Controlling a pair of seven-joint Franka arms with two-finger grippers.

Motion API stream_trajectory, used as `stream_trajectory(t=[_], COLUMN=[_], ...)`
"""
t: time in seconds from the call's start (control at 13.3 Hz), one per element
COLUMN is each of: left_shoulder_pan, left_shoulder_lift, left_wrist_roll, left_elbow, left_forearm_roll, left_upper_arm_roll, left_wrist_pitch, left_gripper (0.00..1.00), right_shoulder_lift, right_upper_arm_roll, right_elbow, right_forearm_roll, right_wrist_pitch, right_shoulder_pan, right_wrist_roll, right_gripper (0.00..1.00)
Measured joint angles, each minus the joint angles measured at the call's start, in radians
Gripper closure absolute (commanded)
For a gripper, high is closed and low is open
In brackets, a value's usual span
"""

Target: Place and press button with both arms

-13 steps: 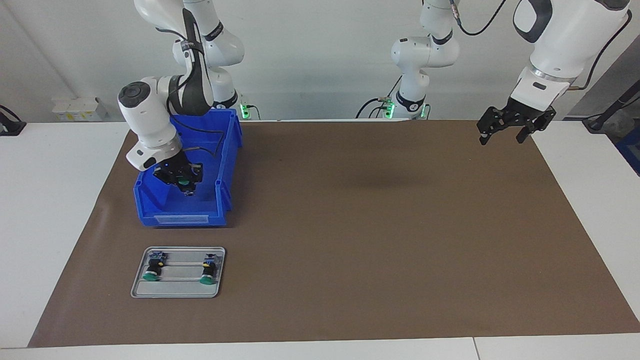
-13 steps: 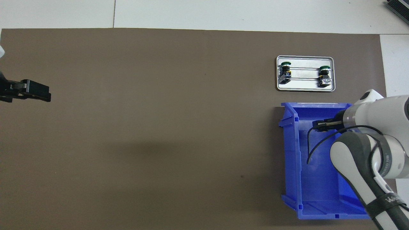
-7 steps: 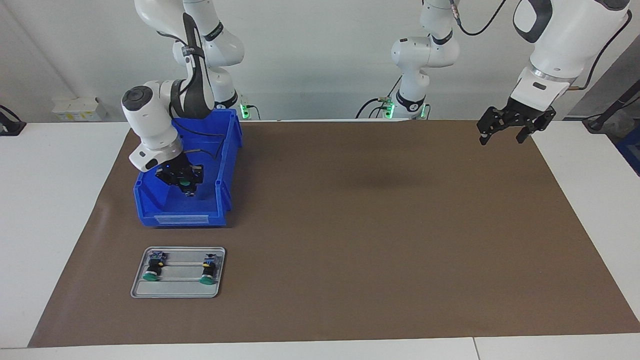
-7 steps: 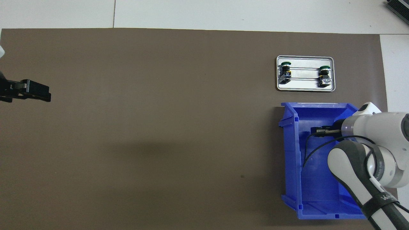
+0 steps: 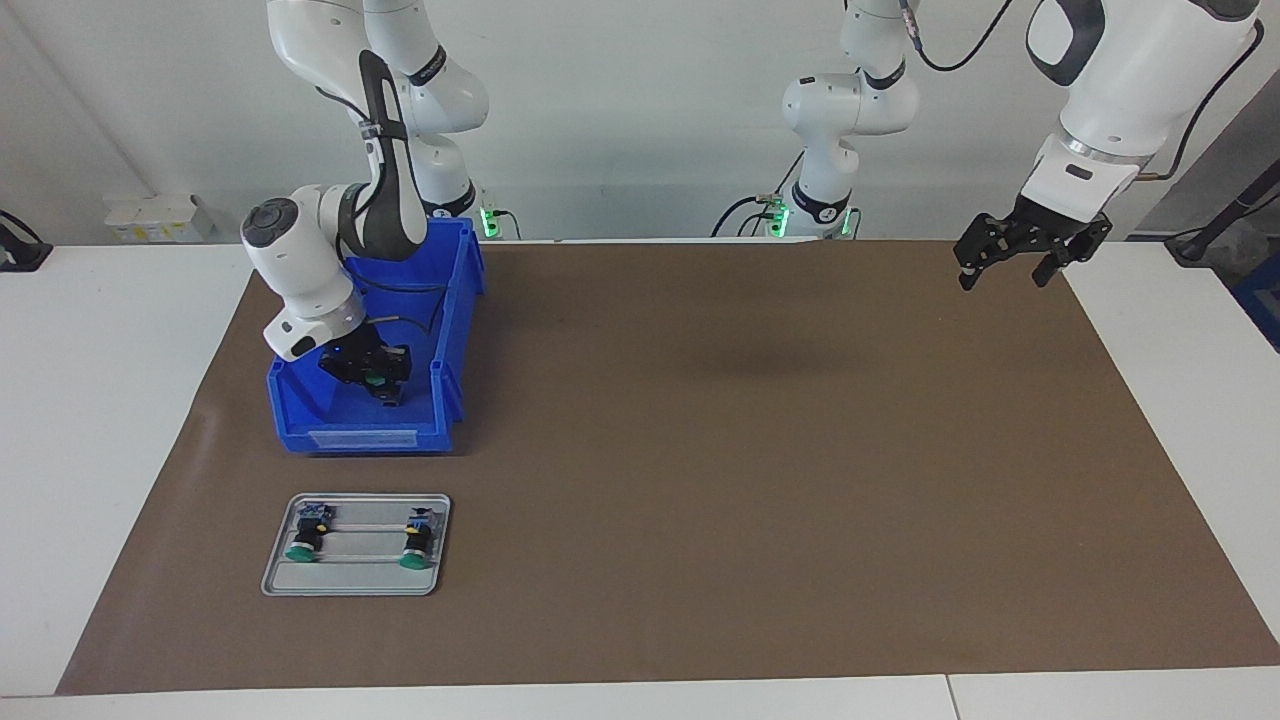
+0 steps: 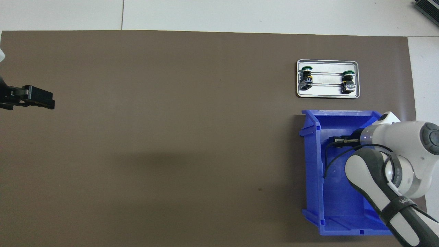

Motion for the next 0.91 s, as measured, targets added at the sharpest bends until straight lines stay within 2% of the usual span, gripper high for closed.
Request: stream_trajectory(t=[0.3, 0.53, 0.91], left_shoulder_pan=[0.000, 0.000, 0.000], left_shoulder_lift=[0.000, 0.000, 0.000], left_wrist_roll=[0.000, 0.000, 0.000], left_elbow=[0.000, 0.000, 0.000], left_forearm_roll=[0.000, 0.000, 0.000], left_upper_arm_roll=[0.000, 0.000, 0.000], left_wrist_pitch=[0.000, 0.000, 0.000], left_gripper=[0.00, 0.00, 0.00], right_shoulder_lift=[-0.014, -0.039, -0.054], right_upper_arm_roll=[0.003, 0.004, 0.007], right_elbow=[0.072, 0.230, 0.546], right_forearm_roll=[0.000, -0.008, -0.098], right_wrist_pitch=[-0.034, -0.243, -0.585], right_shoulder_pan=[0.001, 0.001, 0.002], right_wrist_roll=[0.007, 0.025, 0.105], right_gripper=[0.00, 0.00, 0.00])
